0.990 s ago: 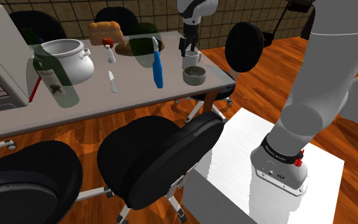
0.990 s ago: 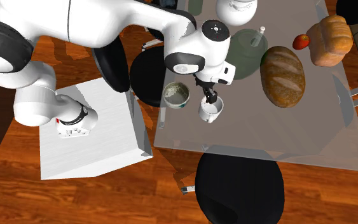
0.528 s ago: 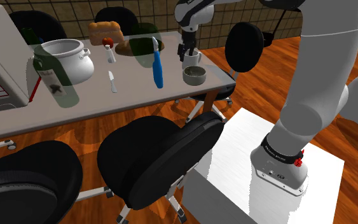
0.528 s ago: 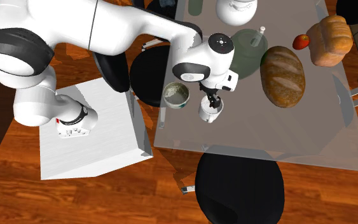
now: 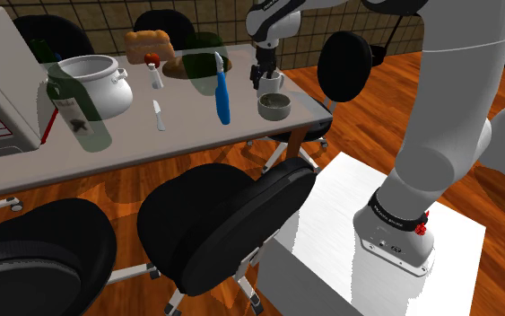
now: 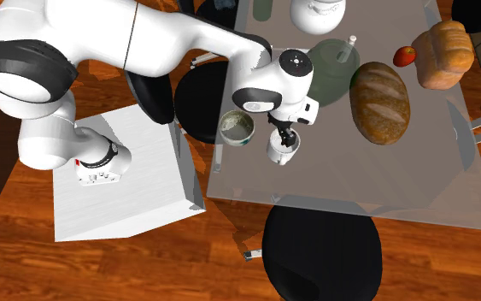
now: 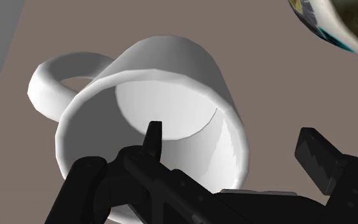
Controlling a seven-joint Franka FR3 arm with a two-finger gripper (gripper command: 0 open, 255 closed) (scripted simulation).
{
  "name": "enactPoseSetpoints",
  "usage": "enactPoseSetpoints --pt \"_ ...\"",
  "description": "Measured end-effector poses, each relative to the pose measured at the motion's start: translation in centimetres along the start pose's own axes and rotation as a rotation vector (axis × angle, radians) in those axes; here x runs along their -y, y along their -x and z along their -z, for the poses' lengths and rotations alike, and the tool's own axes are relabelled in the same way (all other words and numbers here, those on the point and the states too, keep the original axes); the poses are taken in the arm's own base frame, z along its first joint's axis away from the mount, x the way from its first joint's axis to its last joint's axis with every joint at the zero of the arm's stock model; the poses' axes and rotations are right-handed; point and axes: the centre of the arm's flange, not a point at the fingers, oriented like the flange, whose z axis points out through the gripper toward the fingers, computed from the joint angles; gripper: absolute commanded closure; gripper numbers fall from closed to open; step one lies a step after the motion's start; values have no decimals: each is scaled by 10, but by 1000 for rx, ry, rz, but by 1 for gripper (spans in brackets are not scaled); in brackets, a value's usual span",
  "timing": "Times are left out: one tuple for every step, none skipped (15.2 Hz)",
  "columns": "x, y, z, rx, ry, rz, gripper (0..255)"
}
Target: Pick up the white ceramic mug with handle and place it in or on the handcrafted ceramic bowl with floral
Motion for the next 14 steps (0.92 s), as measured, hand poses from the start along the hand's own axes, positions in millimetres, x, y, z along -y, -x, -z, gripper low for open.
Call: enactPoseSetpoints --pt "0 0 0 0 0 0 255" --pt "0 0 0 0 0 0 255" --pt "0 0 0 0 0 0 255" --pt "0 0 0 0 0 0 255" --pt "0 0 0 0 0 0 255" --pt "0 0 0 0 0 0 255" --pt "0 0 0 0 0 0 255" --pt "0 0 0 0 0 0 255" --pt "0 0 0 0 0 0 255" --pt "0 0 0 0 0 0 255" --pt "0 0 0 0 0 0 255" --pt "0 0 3 0 0 0 255" --pt "-1 0 6 0 0 0 255" --pt "0 -1 10 0 0 0 255"
